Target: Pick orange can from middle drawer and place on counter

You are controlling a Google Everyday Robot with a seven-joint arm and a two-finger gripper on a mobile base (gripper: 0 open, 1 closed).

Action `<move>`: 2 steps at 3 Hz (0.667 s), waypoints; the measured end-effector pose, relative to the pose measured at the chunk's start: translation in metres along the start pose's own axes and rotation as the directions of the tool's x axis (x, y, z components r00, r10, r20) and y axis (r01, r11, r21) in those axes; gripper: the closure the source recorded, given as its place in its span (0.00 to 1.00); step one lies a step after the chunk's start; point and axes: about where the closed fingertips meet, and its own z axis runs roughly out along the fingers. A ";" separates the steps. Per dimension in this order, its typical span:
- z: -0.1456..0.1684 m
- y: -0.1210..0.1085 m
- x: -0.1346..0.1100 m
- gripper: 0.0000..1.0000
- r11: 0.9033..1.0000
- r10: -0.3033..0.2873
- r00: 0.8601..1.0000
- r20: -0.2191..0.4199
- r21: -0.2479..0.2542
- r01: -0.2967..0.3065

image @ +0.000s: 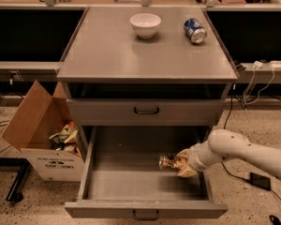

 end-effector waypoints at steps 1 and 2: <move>-0.033 0.008 -0.014 1.00 0.999 -0.024 0.995 0.100 0.050 0.019; -0.088 0.025 -0.051 1.00 0.991 -0.102 0.986 0.128 0.103 0.089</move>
Offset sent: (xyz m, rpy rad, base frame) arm -0.0623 0.0238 0.1888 0.1006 -0.2680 0.1157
